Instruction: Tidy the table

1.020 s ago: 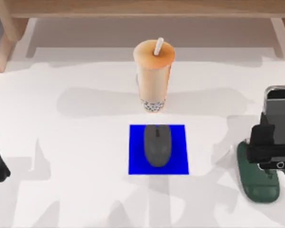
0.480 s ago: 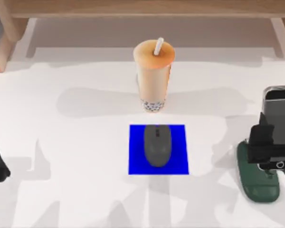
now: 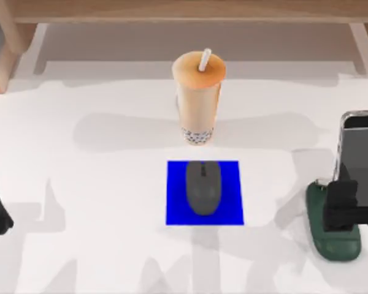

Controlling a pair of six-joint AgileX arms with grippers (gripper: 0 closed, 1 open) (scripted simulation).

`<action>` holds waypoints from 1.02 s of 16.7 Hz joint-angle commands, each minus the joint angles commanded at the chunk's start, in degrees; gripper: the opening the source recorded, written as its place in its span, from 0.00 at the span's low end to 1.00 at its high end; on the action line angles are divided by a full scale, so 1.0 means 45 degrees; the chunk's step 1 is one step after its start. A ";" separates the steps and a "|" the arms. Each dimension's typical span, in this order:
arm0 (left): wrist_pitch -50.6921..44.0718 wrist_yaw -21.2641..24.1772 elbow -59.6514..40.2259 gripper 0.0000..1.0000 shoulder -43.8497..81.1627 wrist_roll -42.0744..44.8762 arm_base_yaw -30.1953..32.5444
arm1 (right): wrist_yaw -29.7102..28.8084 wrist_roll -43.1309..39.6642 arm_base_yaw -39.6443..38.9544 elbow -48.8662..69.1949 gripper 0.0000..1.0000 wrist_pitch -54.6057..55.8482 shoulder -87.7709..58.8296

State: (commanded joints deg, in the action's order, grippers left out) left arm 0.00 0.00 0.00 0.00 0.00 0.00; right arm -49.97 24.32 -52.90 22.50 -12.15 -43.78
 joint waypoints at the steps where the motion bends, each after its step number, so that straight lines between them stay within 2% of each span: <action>1: 0.0000 0.0000 0.0000 1.00 0.0000 0.0000 0.0000 | -0.0099 0.0123 -0.0162 -0.0029 1.00 -0.0155 0.0054; 9: 0.0000 0.0000 0.0000 1.00 0.0000 0.0000 0.0000 | -0.0093 0.0179 -0.0248 -0.0100 1.00 -0.0115 0.0227; 13: 0.0000 0.0000 0.0000 1.00 0.0000 0.0000 0.0000 | 0.0679 -0.1127 0.0199 -0.0754 1.00 0.0598 0.1715; 17: 0.0000 0.0000 0.0000 1.00 0.0000 0.0000 0.0000 | 0.1869 -0.2866 0.1414 -0.1454 1.00 0.1264 0.4153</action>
State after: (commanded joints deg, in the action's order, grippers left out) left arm 0.00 0.00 0.00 0.00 0.00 0.00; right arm -41.56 11.43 -46.53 15.96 -6.47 -25.09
